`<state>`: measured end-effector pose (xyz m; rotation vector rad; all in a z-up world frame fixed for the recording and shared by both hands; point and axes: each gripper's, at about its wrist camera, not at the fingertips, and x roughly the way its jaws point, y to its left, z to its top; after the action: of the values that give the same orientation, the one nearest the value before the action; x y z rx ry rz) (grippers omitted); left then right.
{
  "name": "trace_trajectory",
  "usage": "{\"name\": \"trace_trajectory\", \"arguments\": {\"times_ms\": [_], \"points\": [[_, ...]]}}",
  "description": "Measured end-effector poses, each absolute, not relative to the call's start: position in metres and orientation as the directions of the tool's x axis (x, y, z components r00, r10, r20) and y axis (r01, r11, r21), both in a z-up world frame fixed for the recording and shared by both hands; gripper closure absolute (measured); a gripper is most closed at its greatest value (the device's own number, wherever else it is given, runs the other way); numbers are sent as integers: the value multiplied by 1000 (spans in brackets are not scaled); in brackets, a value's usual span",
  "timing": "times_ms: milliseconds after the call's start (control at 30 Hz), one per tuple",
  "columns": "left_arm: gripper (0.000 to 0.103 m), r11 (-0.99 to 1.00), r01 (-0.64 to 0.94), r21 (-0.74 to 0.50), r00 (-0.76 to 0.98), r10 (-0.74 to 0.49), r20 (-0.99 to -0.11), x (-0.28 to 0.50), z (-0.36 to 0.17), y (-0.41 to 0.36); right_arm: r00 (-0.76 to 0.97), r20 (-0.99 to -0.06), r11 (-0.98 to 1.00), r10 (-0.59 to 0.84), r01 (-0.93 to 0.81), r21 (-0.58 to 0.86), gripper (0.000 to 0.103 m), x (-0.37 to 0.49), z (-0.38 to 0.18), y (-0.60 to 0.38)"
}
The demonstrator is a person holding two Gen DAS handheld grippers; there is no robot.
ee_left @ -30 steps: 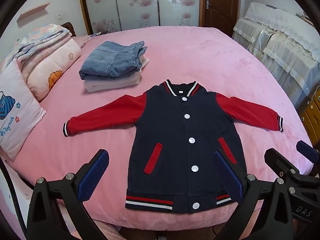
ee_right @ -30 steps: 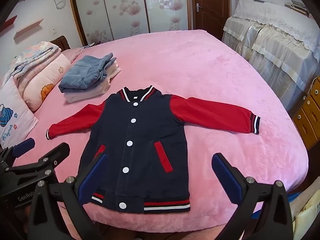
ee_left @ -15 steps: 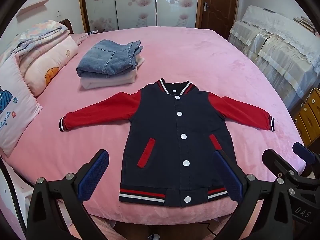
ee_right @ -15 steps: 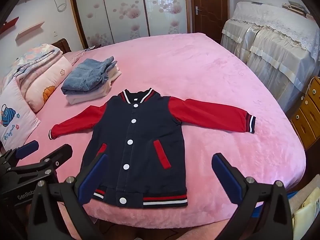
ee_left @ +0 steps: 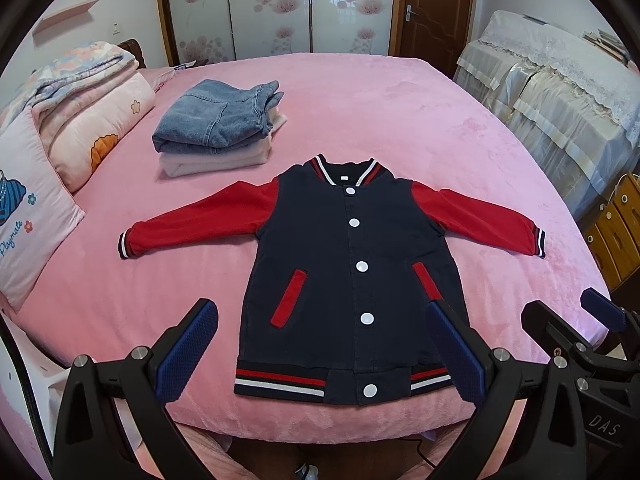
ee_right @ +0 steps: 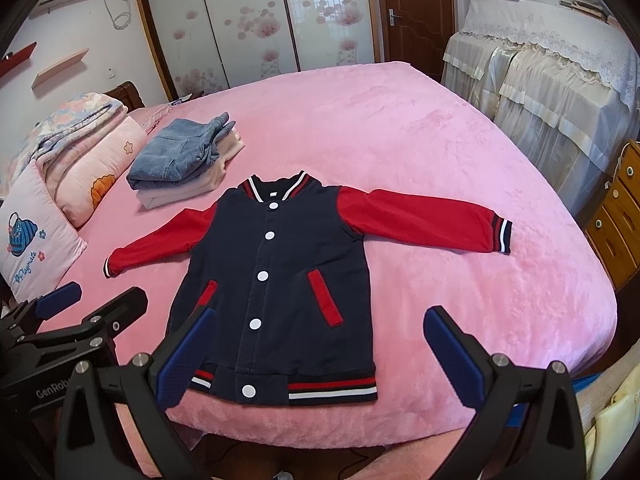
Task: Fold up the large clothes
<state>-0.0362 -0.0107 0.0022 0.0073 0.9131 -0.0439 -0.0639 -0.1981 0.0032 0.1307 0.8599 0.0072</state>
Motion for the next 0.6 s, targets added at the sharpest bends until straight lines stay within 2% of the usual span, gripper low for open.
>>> {"name": "trace_trajectory", "arguments": {"times_ms": [600], "points": [[1, 999, 41, -14, 612, -36, -790, -36, 2, -12, 657, -752, 993, 50, 49, 109, 0, -66, 3, -199]]}}
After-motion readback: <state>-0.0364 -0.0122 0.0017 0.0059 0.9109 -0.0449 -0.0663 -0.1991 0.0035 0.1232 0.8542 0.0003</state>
